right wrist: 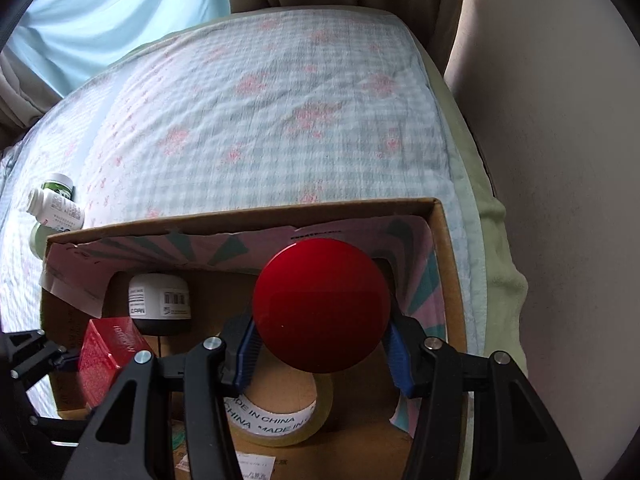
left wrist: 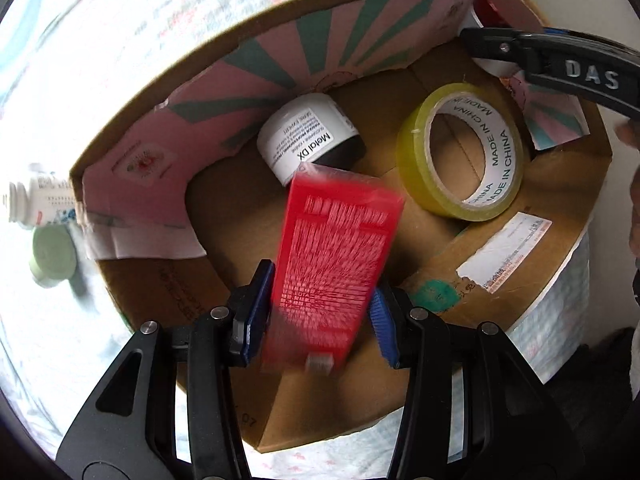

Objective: Organize rigid objects
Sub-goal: 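Carry the red box and red lid over the cardboard box with both grippers, then open both grippers to drop the red box and red lid, then withdraw, then grasp the white earbud case with the left gripper while the right gripper grasps the pale green jar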

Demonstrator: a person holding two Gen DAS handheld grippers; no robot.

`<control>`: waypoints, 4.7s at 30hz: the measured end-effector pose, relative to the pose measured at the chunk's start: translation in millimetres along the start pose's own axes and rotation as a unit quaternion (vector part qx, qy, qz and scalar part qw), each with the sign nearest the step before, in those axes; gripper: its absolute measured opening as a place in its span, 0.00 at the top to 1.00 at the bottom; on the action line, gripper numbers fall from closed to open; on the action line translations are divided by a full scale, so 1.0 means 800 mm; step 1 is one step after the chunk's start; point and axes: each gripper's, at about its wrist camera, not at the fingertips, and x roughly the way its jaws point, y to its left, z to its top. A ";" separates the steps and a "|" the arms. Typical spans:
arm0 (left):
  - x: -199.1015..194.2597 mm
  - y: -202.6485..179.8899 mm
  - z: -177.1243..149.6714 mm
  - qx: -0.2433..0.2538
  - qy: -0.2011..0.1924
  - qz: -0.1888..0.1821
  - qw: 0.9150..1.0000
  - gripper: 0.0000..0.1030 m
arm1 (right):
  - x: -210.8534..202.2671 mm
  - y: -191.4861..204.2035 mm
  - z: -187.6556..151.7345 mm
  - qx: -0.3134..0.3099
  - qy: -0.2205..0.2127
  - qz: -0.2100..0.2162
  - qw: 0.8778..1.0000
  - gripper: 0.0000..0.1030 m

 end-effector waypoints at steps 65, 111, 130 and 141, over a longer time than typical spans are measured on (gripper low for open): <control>-0.264 0.294 -0.386 -0.210 -0.152 0.054 0.964 0.00 | -0.279 0.316 -0.032 -0.046 -0.101 0.087 0.990 0.00; 0.039 0.363 -0.356 -0.212 -0.086 0.047 0.972 0.43 | 0.132 0.553 0.049 0.029 0.076 0.032 0.996 0.33; 0.020 0.380 -0.359 -0.224 -0.103 0.040 0.968 0.44 | 0.132 0.569 0.051 0.039 0.060 0.027 0.997 0.61; -0.034 0.373 -0.367 -0.228 -0.139 0.050 0.962 0.44 | 0.054 0.590 0.039 0.003 0.028 0.062 0.998 0.61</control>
